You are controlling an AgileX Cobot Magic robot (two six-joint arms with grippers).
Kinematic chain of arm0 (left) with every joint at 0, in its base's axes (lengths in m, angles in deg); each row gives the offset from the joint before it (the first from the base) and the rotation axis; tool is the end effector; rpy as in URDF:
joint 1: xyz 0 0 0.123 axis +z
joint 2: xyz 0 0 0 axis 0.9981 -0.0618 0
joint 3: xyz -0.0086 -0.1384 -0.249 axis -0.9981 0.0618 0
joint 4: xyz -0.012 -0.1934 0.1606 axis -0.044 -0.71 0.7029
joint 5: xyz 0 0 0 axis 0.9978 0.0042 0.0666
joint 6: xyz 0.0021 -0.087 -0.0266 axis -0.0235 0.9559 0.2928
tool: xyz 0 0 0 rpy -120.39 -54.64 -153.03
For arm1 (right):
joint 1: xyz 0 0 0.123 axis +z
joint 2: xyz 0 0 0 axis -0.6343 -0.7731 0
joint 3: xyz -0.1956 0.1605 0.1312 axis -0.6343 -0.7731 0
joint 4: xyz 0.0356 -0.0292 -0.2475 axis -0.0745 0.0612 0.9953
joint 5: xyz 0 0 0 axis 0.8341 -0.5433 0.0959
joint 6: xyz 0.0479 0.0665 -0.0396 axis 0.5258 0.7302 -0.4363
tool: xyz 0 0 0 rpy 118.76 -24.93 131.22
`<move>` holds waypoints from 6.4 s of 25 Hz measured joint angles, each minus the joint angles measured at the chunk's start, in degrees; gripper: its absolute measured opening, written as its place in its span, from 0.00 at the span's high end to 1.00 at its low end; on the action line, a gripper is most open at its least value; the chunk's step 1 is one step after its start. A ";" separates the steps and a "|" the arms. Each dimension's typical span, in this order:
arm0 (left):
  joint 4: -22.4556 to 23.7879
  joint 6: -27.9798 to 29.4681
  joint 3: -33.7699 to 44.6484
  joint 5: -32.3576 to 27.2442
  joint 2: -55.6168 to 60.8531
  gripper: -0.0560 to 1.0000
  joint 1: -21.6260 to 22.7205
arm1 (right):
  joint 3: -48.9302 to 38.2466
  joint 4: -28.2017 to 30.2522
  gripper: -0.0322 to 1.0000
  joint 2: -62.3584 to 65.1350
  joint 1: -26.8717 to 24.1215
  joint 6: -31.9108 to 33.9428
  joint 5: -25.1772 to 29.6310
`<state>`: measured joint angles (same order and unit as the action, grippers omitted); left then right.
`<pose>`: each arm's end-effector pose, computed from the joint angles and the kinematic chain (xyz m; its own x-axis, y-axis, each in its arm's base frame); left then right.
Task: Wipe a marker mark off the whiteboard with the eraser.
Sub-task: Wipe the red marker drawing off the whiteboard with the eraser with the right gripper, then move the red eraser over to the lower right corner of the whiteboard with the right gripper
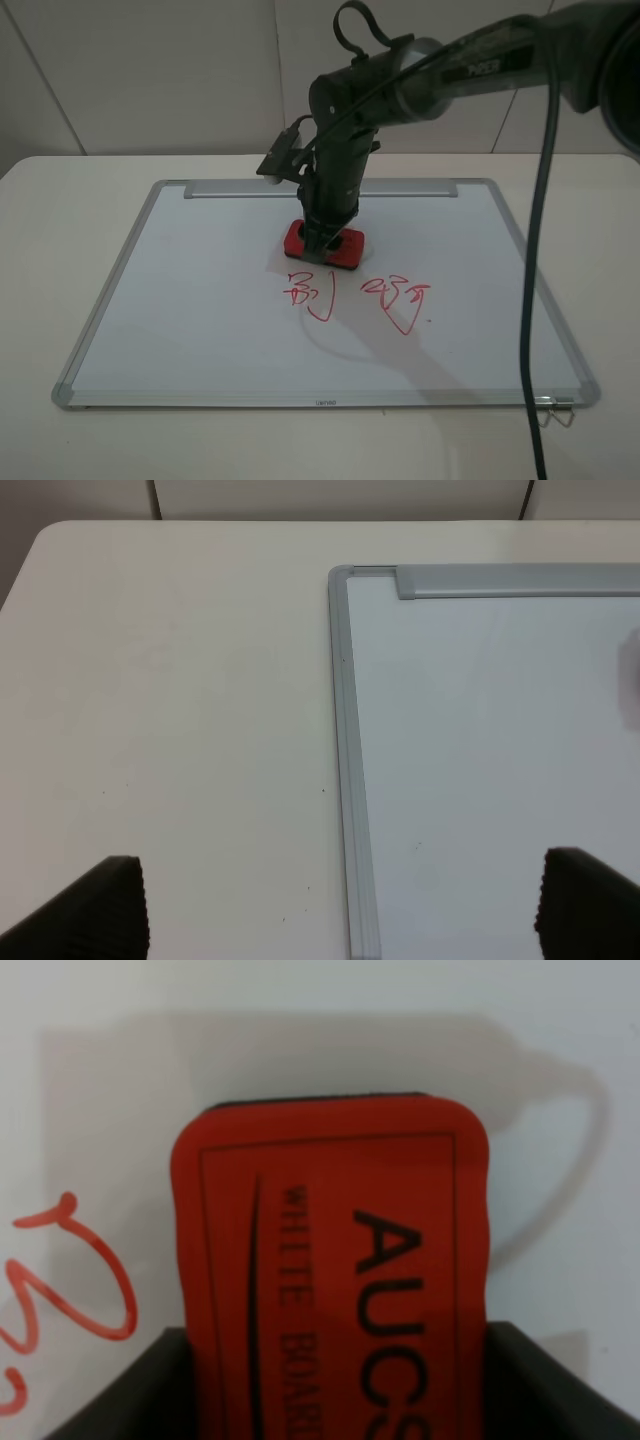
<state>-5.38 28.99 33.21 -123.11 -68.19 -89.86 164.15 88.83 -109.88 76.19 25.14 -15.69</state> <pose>-0.0061 0.0005 0.2756 -0.4596 0.0009 -0.8881 0.0473 0.9986 -0.0235 0.3674 0.2675 0.1200 -0.3202 -0.9396 -0.1209 -0.9276 0.3369 -0.1614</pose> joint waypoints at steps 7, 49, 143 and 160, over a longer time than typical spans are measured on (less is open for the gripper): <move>0.00 0.00 0.00 0.00 0.00 0.21 0.00 | 0.09 0.00 0.49 -1.41 0.11 0.00 -0.06; 0.00 0.00 0.00 0.00 0.00 0.21 0.00 | -12.65 -4.76 0.49 5.07 12.13 0.20 1.12; 0.00 0.00 0.00 0.00 0.00 0.21 0.00 | -19.57 4.22 0.49 18.72 -12.58 32.22 -4.47; 0.00 0.00 0.00 0.00 0.00 0.21 0.00 | -37.21 9.65 0.49 24.14 -22.66 51.89 -10.84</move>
<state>-5.38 28.99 33.21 -123.11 -68.19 -89.86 126.94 98.49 -85.74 53.53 77.03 -26.53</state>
